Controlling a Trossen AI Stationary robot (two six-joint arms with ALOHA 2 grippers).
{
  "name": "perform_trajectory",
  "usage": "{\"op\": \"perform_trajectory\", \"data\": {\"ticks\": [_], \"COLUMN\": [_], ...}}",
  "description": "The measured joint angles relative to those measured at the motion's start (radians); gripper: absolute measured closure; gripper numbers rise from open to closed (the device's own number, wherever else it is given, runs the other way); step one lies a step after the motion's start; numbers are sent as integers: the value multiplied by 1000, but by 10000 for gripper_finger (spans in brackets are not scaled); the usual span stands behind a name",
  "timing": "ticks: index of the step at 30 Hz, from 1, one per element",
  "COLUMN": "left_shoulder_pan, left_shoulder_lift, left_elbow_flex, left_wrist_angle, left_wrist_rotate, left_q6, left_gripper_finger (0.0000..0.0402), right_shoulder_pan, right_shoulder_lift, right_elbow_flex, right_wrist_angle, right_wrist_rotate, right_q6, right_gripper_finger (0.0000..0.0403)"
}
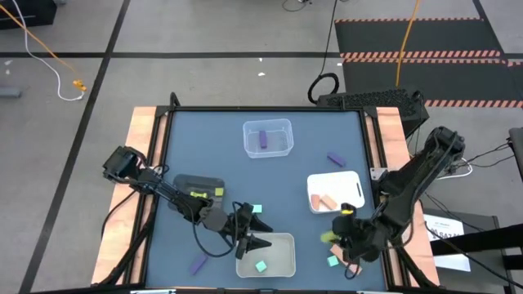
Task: Sort & place blocks by color
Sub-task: Put the green block into the black bin
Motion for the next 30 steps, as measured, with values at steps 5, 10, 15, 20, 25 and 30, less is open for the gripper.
{"op": "perform_trajectory", "data": {"ticks": [5,10,15,20,25,30], "left_shoulder_pan": [6,34,67,68,77,83], "left_shoulder_lift": [0,0,0,0,-1,-1], "left_elbow_flex": [0,0,0,0,0,24], "left_wrist_angle": [-2,0,72,248,417,447], "left_wrist_rotate": [0,-2,-81,-217,-235,-177], "left_q6": [1,60,289,711,1021,1126], "left_gripper_finger": [126,126,126,126,126,126], "right_shoulder_pan": [-1,-34,-108,-164,-238,-331], "right_shoulder_lift": [-112,-144,-112,-85,-48,31], "right_elbow_flex": [0,0,-34,-117,-219,-265], "right_wrist_angle": [191,525,944,1290,1580,1701], "right_wrist_rotate": [395,560,484,384,175,53], "right_q6": [-292,-784,-1205,-1385,-1344,-1196], "right_gripper_finger": [297,297,297,297,297,297]}}
